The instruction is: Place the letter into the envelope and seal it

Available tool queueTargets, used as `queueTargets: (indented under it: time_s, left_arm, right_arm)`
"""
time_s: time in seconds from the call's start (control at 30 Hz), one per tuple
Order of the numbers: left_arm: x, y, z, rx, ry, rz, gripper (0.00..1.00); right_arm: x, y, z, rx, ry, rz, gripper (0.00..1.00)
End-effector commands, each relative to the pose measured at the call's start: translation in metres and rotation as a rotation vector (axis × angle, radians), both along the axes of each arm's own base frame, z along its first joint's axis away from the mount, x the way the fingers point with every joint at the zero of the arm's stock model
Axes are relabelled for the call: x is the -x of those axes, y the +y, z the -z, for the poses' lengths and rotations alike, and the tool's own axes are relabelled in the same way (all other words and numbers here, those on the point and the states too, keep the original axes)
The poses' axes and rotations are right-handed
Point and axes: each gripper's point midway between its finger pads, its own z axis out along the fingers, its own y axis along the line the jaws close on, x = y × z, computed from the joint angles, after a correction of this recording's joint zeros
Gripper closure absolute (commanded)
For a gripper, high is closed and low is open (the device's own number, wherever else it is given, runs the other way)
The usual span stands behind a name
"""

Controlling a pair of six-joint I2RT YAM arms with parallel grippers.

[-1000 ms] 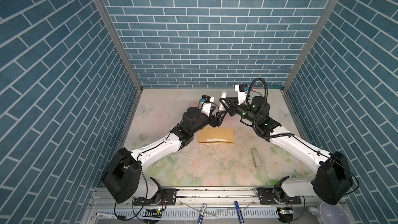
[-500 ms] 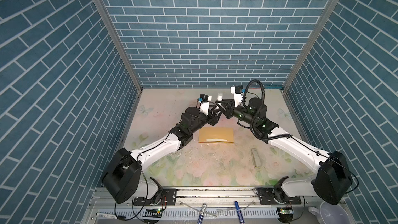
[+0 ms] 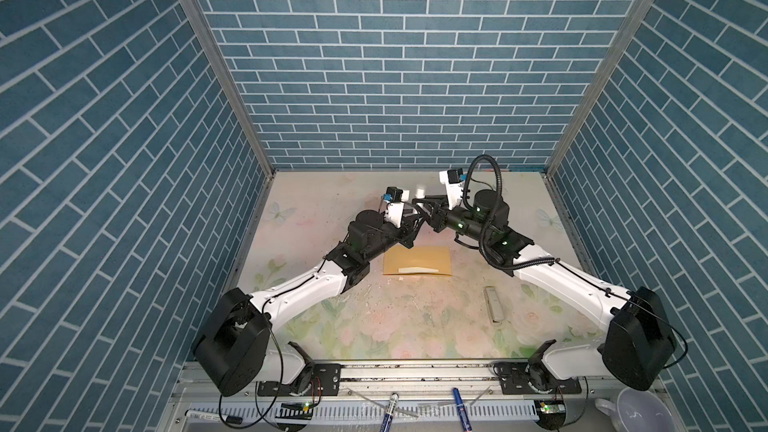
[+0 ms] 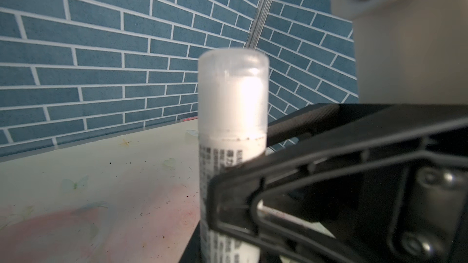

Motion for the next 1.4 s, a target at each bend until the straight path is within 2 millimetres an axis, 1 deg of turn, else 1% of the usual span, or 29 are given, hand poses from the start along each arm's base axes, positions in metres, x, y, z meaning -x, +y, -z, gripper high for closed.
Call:
queueTargets:
  time_s: [0.0,0.07,0.13,0.2,0.27,0.37,0.43,0.5,0.7,0.87,1.1,1.33,1.37]
  left_arm:
    - [-0.004,0.017,-0.008,-0.031,-0.078,-0.055,1.00]
    - [-0.001,0.020,-0.006,-0.069,-0.112,-0.054,1.00]
    - [0.003,0.023,-0.002,-0.114,-0.147,-0.048,1.00]
    - [0.007,0.027,0.001,-0.162,-0.186,-0.048,1.00]
    - [0.012,0.031,0.004,-0.207,-0.219,-0.039,1.00]
    - [0.019,0.035,0.009,-0.268,-0.258,-0.019,1.00]
    - [0.023,0.037,0.007,-0.291,-0.290,-0.011,1.00]
    - [0.028,0.040,0.016,-0.324,-0.305,0.000,1.00]
    - [0.037,0.041,0.024,-0.369,-0.349,0.039,1.00]
    - [0.040,0.041,0.029,-0.376,-0.366,0.048,1.00]
    - [0.044,0.039,0.032,-0.382,-0.379,0.074,1.00]
    - [0.050,0.036,0.033,-0.379,-0.398,0.107,1.00]
    - [0.050,0.035,0.034,-0.380,-0.399,0.115,1.00]
  right_arm:
    - [0.008,0.002,-0.017,0.015,-0.019,-0.033,0.82]
    - [0.010,-0.001,-0.022,0.040,-0.024,-0.030,0.69]
    - [0.012,-0.006,-0.027,0.066,-0.039,-0.021,0.58]
    - [0.015,-0.013,-0.033,0.092,-0.057,-0.015,0.44]
    - [0.020,-0.020,-0.041,0.109,-0.067,-0.016,0.34]
    - [0.026,-0.028,-0.049,0.132,-0.067,-0.031,0.26]
    - [0.029,-0.031,-0.052,0.140,-0.063,-0.047,0.23]
    - [0.031,-0.035,-0.057,0.142,-0.052,-0.057,0.19]
    - [0.034,-0.042,-0.058,0.194,0.038,-0.098,0.17]
    - [0.041,-0.046,-0.050,0.288,0.096,-0.136,0.17]
    - [0.044,-0.052,-0.036,0.381,0.167,-0.148,0.18]
    - [0.050,-0.046,-0.026,0.406,0.251,-0.199,0.21]
    - [0.051,-0.044,-0.024,0.402,0.261,-0.213,0.23]
